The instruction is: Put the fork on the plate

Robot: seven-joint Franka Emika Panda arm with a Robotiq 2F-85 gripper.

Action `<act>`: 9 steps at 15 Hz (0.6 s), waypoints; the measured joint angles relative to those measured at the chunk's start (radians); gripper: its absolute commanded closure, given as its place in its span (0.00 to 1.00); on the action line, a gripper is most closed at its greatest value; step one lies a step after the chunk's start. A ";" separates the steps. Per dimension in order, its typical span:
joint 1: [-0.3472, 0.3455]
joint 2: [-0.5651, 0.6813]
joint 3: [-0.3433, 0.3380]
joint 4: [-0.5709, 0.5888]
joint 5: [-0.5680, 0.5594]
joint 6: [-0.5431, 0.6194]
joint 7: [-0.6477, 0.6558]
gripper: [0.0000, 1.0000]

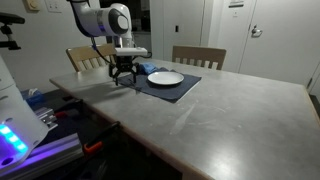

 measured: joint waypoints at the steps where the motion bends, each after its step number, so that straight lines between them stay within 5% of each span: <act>1: -0.008 0.000 -0.001 0.001 0.000 -0.001 -0.001 0.00; 9: -0.084 -0.004 0.024 0.050 0.060 -0.049 -0.080 0.00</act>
